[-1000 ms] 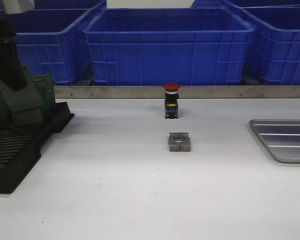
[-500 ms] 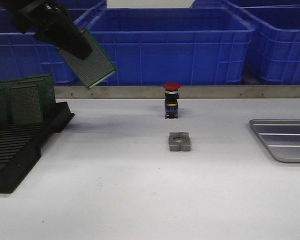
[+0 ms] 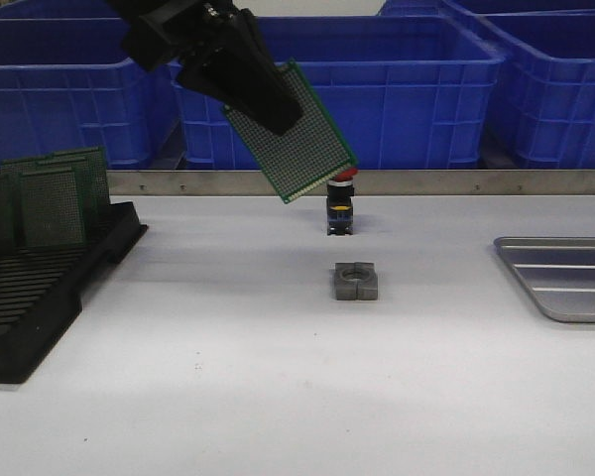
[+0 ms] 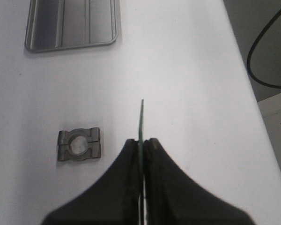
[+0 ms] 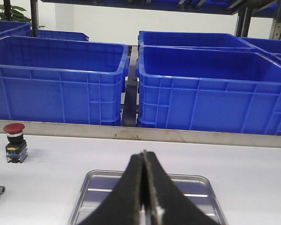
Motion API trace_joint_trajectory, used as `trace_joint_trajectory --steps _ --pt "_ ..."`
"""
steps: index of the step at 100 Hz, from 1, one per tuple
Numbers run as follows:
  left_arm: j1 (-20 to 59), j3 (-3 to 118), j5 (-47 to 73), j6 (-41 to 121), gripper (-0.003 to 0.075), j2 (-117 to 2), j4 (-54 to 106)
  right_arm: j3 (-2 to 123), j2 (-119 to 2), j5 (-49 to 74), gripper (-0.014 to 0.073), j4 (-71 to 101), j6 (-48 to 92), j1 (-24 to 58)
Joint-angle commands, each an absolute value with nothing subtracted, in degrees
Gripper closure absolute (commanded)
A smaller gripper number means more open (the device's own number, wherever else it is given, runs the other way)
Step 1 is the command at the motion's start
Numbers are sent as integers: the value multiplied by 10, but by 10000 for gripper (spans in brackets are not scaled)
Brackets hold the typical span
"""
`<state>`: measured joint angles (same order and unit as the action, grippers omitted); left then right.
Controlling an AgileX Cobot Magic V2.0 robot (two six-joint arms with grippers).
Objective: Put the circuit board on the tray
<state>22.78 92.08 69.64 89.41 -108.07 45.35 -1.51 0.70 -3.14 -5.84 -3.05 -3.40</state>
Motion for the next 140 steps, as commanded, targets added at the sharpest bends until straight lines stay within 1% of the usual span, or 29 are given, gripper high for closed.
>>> trace_joint_trajectory --steps 1,19,68,77,86,99,111,131,140 --pt "246 938 733 887 741 -1052 493 -9 21 -80 655 -62 -29 -37" --pt "264 938 733 887 741 -1052 493 -9 21 -80 655 -62 -29 -37" --pt "265 938 733 887 741 -1052 493 -5 21 -77 655 -62 -29 -37" --pt "265 938 733 887 741 -1052 493 16 16 -52 655 -62 -29 -36" --pt "265 938 733 887 741 -1052 493 53 1 14 655 -62 -29 -36" --pt "265 938 733 887 741 -1052 493 119 -56 136 655 -62 -29 -36" --pt "265 938 733 887 741 -1052 493 174 -130 203 655 -46 -29 -36" --pt "265 938 733 887 741 -1052 493 236 -272 214 652 45 -7 -28" --pt "265 938 733 887 741 -1052 493 260 -331 212 648 84 24 -1"
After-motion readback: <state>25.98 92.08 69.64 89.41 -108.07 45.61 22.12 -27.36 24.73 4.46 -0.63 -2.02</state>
